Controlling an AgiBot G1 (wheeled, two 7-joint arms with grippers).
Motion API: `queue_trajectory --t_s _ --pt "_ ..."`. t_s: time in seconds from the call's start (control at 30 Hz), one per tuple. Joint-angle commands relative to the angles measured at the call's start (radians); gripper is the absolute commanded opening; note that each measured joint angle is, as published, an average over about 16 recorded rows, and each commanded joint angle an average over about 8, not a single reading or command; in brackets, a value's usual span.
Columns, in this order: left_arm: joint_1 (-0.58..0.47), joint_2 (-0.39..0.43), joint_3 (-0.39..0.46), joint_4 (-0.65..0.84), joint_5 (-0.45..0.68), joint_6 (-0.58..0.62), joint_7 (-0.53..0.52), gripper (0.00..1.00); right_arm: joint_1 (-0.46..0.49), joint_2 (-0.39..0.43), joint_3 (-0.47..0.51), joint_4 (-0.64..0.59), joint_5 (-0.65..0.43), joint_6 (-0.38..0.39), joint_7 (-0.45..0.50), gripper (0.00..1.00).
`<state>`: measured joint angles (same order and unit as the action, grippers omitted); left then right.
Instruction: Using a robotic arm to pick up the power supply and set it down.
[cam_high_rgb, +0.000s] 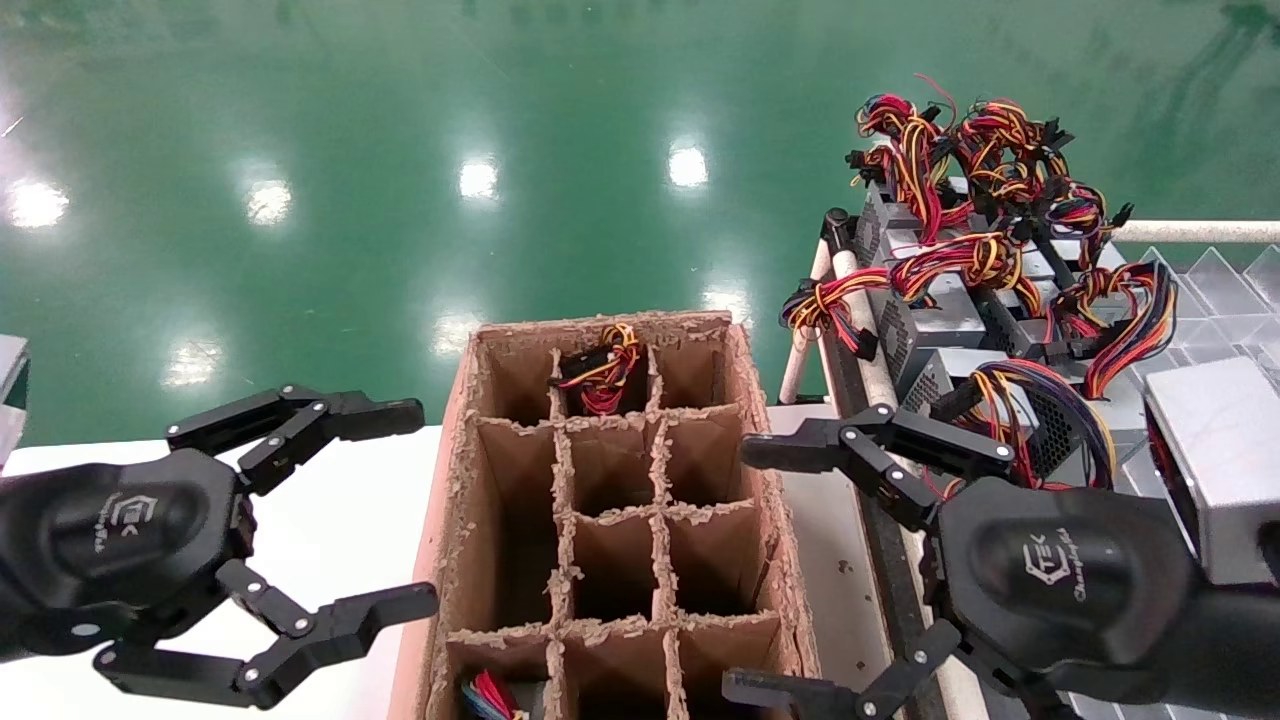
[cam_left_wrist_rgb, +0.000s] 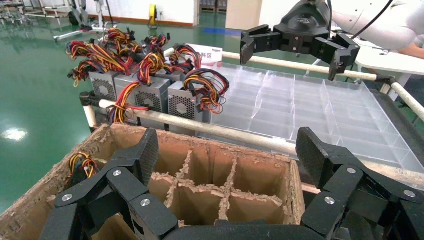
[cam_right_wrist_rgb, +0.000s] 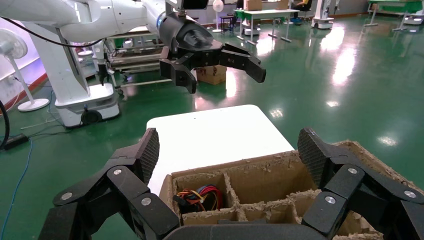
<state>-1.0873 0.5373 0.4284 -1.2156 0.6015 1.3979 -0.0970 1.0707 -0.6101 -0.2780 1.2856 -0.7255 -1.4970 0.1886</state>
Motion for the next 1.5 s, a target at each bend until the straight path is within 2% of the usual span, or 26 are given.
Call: queue_trajectory --t_s 0.03,1.5 --pt "0.000 0.000 0.000 0.000 0.000 0.000 0.000 1.00 0.001 0.000 0.000 0.000 -0.001 0.000 0.000 1.00" --pt "0.000 0.000 0.000 0.000 0.000 0.000 0.000 1.00 0.005 -0.001 -0.002 -0.002 -0.007 0.002 -0.002 1.00"
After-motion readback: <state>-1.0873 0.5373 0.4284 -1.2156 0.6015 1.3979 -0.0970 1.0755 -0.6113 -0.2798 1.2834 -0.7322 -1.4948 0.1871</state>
